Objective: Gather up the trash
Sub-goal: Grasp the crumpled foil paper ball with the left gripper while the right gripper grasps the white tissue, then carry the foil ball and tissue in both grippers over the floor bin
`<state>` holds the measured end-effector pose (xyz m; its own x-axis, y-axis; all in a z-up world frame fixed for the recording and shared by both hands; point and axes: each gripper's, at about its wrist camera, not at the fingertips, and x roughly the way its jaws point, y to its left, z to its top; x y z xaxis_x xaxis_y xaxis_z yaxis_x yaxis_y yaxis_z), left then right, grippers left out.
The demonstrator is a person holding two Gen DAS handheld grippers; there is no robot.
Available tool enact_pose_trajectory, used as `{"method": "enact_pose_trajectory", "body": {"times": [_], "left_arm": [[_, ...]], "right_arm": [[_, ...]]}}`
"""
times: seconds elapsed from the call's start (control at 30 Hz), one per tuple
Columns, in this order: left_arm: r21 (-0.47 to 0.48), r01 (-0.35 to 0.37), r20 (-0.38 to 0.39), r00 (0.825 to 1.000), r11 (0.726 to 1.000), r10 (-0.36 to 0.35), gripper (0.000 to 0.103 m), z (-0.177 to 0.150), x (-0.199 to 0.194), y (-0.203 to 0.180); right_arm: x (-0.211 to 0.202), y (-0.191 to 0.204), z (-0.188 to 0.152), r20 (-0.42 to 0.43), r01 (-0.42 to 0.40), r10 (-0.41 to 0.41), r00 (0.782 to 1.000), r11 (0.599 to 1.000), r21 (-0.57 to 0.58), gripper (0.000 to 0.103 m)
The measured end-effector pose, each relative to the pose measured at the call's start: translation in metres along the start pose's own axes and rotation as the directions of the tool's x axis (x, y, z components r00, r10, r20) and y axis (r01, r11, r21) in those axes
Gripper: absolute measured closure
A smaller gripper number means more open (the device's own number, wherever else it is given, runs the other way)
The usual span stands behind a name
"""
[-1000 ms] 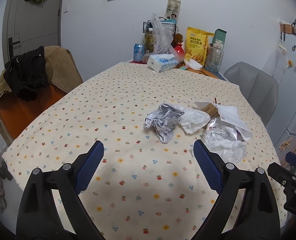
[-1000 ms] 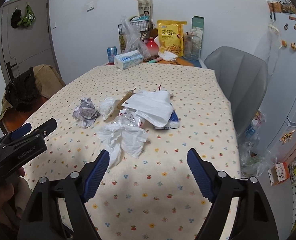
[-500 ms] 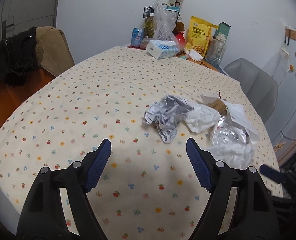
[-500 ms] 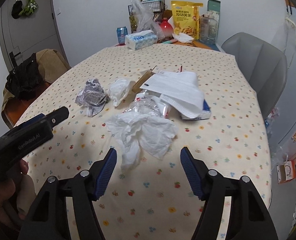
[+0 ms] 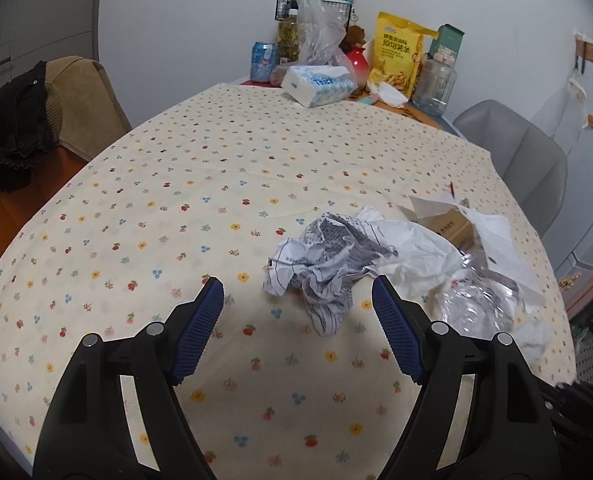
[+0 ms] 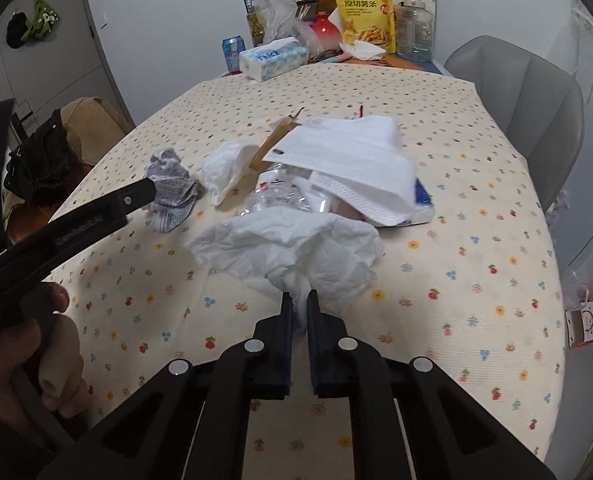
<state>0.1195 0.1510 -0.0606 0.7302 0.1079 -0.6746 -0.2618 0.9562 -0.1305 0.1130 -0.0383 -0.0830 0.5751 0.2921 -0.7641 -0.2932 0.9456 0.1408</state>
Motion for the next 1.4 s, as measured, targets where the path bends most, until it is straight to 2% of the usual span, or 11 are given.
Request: {"method": "enact_pose_trajectory", "body": {"times": [0.13,0.17,0.23,0.3,0.37,0.83,1.13,1.4], "left_arm": [[-0.006,-0.008,-0.014,1.0,1.0,0.008,0.027,0.004,0.012,-0.003],[-0.006,-0.008,-0.023,1.0,1.0,0.008,0.031,0.004,0.015,-0.003],[-0.016,0.008,-0.045,0.999,1.0,-0.009,0.045,0.003,0.022,-0.003],[-0.023,0.027,-0.074,0.997,0.999,-0.029,0.08,0.002,0.028,-0.003],[-0.029,0.047,-0.071,0.996,0.998,-0.049,0.09,0.0,0.025,-0.003],[-0.001,0.068,0.069,0.995,0.998,-0.068,0.092,-0.002,-0.052,-0.023],[0.066,0.102,0.122,0.986,0.993,-0.11,0.092,0.003,-0.086,-0.072],[0.135,0.174,0.118,0.975,0.975,-0.19,0.092,-0.004,-0.096,-0.128]], "right_arm": [[-0.006,-0.007,-0.002,0.009,0.011,-0.011,1.0,1.0,0.017,0.095],[-0.007,-0.008,-0.001,0.012,0.013,-0.013,1.0,1.0,0.019,0.095],[-0.01,-0.01,-0.001,0.019,0.016,-0.016,1.0,1.0,0.022,0.095],[-0.012,-0.012,-0.001,0.021,0.013,-0.014,1.0,1.0,0.026,0.095],[-0.016,-0.013,-0.003,0.027,0.011,-0.012,1.0,1.0,0.028,0.095],[-0.066,-0.027,-0.007,0.129,0.006,-0.012,0.992,0.999,0.049,0.095],[-0.108,-0.055,-0.01,0.211,0.039,-0.057,0.976,0.995,0.089,0.095],[-0.133,-0.103,-0.012,0.238,0.101,-0.141,0.961,0.98,0.172,0.095]]}}
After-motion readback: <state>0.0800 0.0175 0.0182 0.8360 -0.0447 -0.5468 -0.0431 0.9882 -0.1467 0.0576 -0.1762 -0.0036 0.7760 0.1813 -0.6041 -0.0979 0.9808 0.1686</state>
